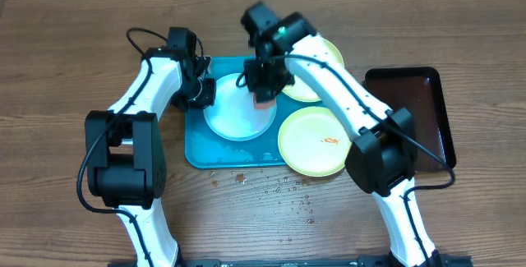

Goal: Clean dirty plates on tray and stack at the side
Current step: 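Lift the white plate with left gripper and place it left of tray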

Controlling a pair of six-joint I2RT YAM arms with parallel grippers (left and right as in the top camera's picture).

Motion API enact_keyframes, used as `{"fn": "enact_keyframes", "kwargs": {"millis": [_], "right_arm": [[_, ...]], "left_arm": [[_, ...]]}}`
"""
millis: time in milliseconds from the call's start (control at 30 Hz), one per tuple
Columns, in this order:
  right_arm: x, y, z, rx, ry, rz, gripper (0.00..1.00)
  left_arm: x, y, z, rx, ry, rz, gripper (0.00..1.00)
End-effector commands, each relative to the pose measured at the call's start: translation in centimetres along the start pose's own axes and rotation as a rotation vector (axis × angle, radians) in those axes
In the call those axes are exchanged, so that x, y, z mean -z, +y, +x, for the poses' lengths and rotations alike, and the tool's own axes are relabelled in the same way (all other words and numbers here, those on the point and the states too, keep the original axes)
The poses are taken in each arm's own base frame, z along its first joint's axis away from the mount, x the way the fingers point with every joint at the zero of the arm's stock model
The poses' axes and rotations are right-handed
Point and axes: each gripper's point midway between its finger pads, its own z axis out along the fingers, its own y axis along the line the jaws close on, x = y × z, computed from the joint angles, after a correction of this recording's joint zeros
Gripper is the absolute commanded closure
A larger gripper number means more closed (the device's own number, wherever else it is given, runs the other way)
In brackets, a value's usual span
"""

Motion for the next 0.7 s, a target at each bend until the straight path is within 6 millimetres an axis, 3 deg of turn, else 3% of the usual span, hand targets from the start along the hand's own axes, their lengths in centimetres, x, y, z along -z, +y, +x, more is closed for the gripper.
{"fn": "enact_keyframes", "kwargs": {"millis": [0, 133, 367, 500, 667], "right_arm": [[6.2, 0.2, -2.3, 0.003, -0.159, 0.021, 0.96], [10.7, -1.6, -2.4, -0.075, -0.208, 0.023, 0.96], [17.2, -7.5, -2.3, -0.209, -0.282, 0.037, 0.96], [18.8, -11.0, -2.0, -0.286, -0.290, 0.060, 0.96], [19.3, -14.2, -1.5, -0.352, -0.265, 0.089, 0.96]], "left_arm": [[3.4, 1.3, -2.5, -0.029, -0.088, -0.105, 0.96], [6.7, 1.8, -2.8, -0.025, -0.149, -0.164, 0.96], [14.5, 2.7, -3.1, 0.012, -0.318, -0.413, 0.96], [18.0, 1.7, -2.9, 0.008, -0.411, -0.627, 0.96], [20.3, -0.8, -2.5, -0.019, -0.512, -0.853, 0.96]]}}
